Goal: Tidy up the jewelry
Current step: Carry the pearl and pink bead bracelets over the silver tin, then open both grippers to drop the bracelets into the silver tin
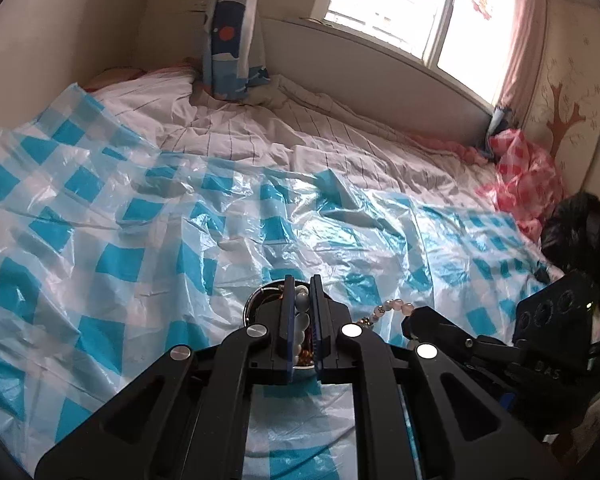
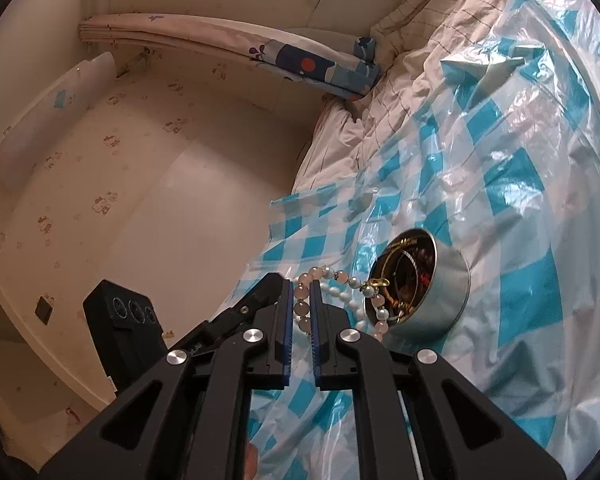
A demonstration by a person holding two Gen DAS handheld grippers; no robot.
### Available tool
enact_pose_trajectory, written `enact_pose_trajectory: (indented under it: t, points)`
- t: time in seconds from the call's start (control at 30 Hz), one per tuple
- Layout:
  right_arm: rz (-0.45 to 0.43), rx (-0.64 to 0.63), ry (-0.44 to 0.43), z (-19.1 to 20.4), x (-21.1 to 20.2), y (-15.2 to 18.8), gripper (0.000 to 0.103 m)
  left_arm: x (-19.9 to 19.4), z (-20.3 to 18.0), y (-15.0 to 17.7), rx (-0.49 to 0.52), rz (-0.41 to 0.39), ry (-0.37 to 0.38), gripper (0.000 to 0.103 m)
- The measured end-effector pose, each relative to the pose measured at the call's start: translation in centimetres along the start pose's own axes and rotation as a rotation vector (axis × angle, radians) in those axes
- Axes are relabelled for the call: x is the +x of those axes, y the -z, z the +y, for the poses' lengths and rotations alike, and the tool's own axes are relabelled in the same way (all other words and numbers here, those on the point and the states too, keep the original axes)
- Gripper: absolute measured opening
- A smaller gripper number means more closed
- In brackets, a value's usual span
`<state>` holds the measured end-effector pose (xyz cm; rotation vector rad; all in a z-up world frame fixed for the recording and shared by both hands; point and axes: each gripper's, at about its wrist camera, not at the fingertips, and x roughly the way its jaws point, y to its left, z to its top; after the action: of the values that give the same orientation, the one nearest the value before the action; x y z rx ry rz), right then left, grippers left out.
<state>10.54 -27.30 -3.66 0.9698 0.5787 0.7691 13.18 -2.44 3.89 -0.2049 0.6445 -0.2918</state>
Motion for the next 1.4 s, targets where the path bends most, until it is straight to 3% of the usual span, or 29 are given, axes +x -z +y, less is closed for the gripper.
enact_pose_trajectory:
  t: [0.33, 0.43, 0.57, 0.7, 0.73, 0.8, 0.83, 0.93, 1.07, 1.1, 1.17, 1.27, 1.4]
  points:
    - [0.014, -0.022, 0.035, -0.6, 2.5, -1.7, 0.009, 2.9, 1.6, -0.4, -0.188, 0.019, 0.147, 0.007]
    - [0.019, -0.033, 0.055, -0.9, 3.2, -2.1, 0.009, 5.0, 2.0, -0.1, -0.256, 0.062, 0.163, 0.007]
    - [0.04, -0.078, 0.115, -1.1, 4.7, -2.7, 0.009, 7.6, 3.9, 1.1, -0.36, 0.153, 0.061, 0.014]
    - [0.084, -0.134, 0.206, -1.6, 7.1, -3.0, 0.009, 7.0, 5.4, 0.9, -0.396, 0.124, 0.003, 0.019]
    - [0.1, -0.148, 0.23, -1.7, 7.6, -2.8, 0.009, 6.5, 5.6, 0.6, -0.397, 0.106, -0.012, 0.023]
    - [0.156, -0.186, 0.284, -1.8, 8.8, -2.2, 0.011, 6.0, 5.9, 0.5, -0.405, 0.079, -0.038, 0.046]
    - [0.177, -0.203, 0.301, -1.7, 9.2, -1.9, 0.013, 6.0, 6.1, 0.5, -0.408, 0.074, -0.047, 0.047]
    - [0.184, -0.283, 0.363, -0.8, 9.5, -1.4, 0.025, 5.6, 5.8, 0.2, -0.373, 0.075, -0.078, 0.048]
    - [0.141, -0.34, 0.42, 0.2, 8.3, -1.6, 0.03, 3.5, 5.0, -0.2, -0.292, 0.046, -0.147, 0.069]
    - [0.13, -0.349, 0.435, 0.5, 7.9, -1.6, 0.035, 2.9, 4.8, -0.3, -0.274, 0.038, -0.165, 0.077]
    - [0.089, -0.381, 0.484, 1.5, 6.7, -1.6, 0.045, 1.8, 4.1, 0.0, -0.208, 0.025, -0.218, 0.083]
    - [0.033, -0.411, 0.531, 3.2, 4.1, -0.6, 0.055, -0.2, 2.9, 1.1, -0.073, 0.092, -0.278, 0.086]
    - [-0.023, -0.483, 0.568, 6.2, 0.1, 2.2, 0.069, -4.1, 1.3, 3.5, 0.03, 0.118, -0.323, 0.095]
